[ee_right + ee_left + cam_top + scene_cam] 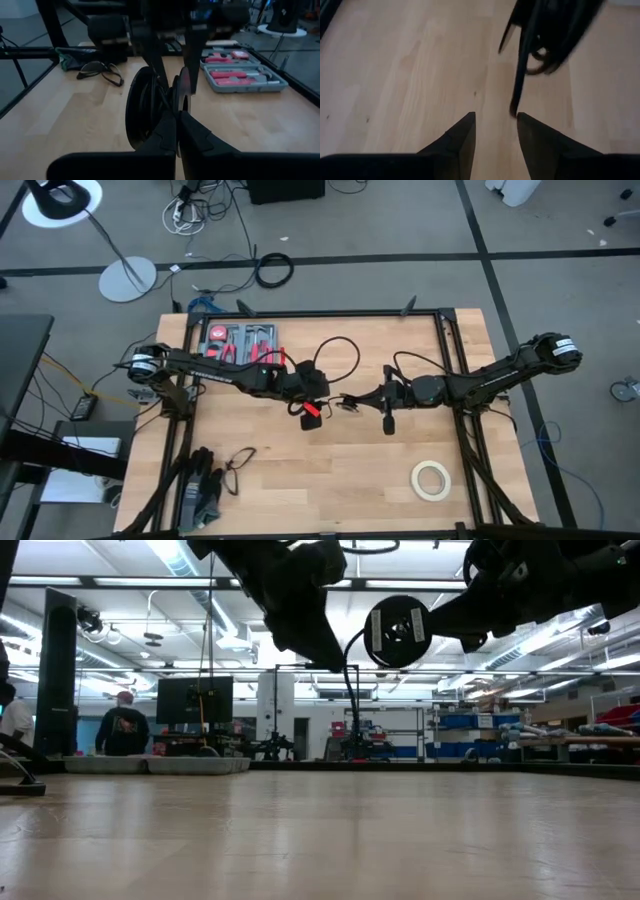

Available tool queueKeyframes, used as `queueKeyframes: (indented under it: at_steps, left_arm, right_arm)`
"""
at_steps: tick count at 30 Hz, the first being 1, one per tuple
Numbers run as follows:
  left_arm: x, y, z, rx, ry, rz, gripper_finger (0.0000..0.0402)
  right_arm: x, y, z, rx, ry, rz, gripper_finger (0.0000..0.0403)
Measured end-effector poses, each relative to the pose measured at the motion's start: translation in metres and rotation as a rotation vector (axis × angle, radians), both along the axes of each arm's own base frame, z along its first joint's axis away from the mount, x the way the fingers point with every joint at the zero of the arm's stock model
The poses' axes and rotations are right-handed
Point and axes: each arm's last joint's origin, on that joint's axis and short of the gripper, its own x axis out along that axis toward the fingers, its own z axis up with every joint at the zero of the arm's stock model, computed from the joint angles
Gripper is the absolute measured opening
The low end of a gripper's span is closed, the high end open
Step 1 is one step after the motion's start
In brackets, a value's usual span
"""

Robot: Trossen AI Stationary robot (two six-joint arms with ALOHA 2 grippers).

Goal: Coil cords
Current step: Uncoil the black wire from the spool

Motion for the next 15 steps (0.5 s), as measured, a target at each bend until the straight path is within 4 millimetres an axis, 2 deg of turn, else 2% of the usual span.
queueKeyframes:
  at_steps: [12,15]
  left_arm:
    - [0.0027,0.0004,-0.0034,-0.001,-0.002,-0.005,0.0147]
    - [0.0040,0.0004,-0.0022,-0.002,-0.020,-0.005,0.0126]
  right_arm:
    - [0.0002,-0.0003,0.0011,-0.027,-0.010,-0.012,0.0001]
    - [0.0002,-0.0003,0.0010,-0.027,-0.009,-0.013,0.0001]
